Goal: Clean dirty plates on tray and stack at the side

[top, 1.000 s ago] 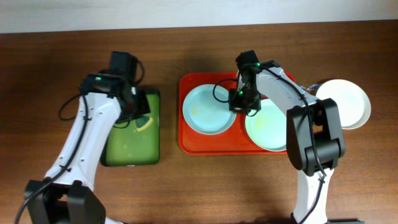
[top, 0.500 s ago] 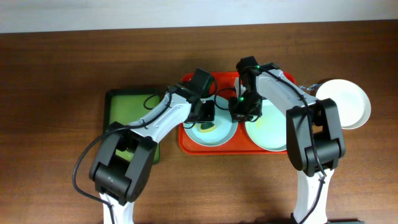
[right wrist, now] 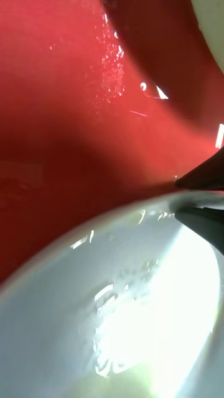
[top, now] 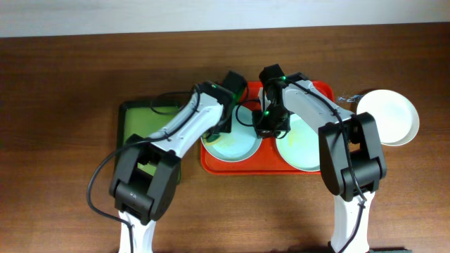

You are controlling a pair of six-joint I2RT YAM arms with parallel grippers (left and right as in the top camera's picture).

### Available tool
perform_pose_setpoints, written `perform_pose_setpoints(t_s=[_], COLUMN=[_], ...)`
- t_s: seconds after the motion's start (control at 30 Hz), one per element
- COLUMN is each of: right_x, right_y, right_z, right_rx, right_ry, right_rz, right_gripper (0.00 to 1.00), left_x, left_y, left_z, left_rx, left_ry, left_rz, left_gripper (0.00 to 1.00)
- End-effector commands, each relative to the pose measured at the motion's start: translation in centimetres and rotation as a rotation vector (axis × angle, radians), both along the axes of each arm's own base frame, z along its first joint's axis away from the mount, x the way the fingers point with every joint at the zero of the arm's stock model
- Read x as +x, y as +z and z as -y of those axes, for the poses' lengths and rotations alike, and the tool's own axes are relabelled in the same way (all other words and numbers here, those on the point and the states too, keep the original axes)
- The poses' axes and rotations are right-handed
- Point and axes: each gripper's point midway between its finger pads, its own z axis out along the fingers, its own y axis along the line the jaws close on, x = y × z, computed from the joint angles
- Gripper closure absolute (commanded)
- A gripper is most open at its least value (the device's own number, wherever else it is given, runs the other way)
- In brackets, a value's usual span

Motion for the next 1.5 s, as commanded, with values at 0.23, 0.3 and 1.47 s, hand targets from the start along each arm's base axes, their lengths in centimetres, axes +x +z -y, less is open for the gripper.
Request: perform_pose_setpoints(t_s=[0.23, 0.3, 1.47], right_x=[-0.4, -0.7, 8.3], right_y=[-0.2, 0.3, 17.9], right_z=[-0.1, 0.0, 10.2], right_rx=[-0.013, -0.018, -0.08], right_ry=[0.002, 0.007, -0.053], right_rz=[-0.007, -0.023, 0.286], right_gripper=[0.9, 0.96, 0.96], left_x=[-3.8, -2.7, -2.5], left_y=[-4.4, -3.4, 12.8], left_z=[-3.0, -4.8, -17.7], left_rx=[0.095, 0.207, 0.003], left_ry=[-0.008, -0.005, 0.387], left_rz=[-0.129, -0.066, -0.008], left_gripper=[1.0, 1.0, 1.0])
